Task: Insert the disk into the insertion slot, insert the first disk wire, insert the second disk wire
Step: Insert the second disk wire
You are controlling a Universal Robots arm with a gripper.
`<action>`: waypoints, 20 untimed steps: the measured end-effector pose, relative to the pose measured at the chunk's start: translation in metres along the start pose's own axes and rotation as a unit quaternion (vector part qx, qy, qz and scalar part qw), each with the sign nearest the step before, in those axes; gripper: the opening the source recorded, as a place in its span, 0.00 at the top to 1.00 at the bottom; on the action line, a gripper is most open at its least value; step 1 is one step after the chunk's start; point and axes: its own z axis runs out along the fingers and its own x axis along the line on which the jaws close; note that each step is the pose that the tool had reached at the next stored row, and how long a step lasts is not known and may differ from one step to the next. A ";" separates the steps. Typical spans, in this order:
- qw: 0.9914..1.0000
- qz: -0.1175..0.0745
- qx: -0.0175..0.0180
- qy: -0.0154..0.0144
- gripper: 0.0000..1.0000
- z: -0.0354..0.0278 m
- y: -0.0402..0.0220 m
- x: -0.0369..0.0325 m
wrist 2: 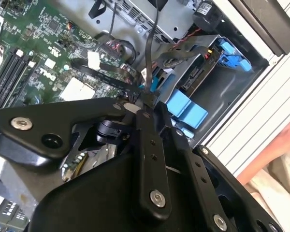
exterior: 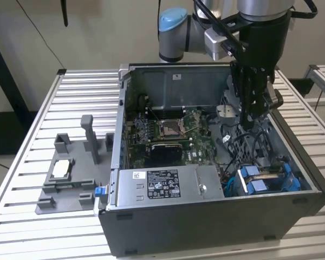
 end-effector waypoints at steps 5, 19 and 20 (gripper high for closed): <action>1.000 0.000 0.000 0.002 0.84 0.0003 -0.0002 0.0013; 1.000 -0.001 -0.007 0.001 0.84 0.0061 -0.0102 0.0300; 1.000 -0.001 -0.007 0.001 0.84 0.0066 -0.0108 0.0320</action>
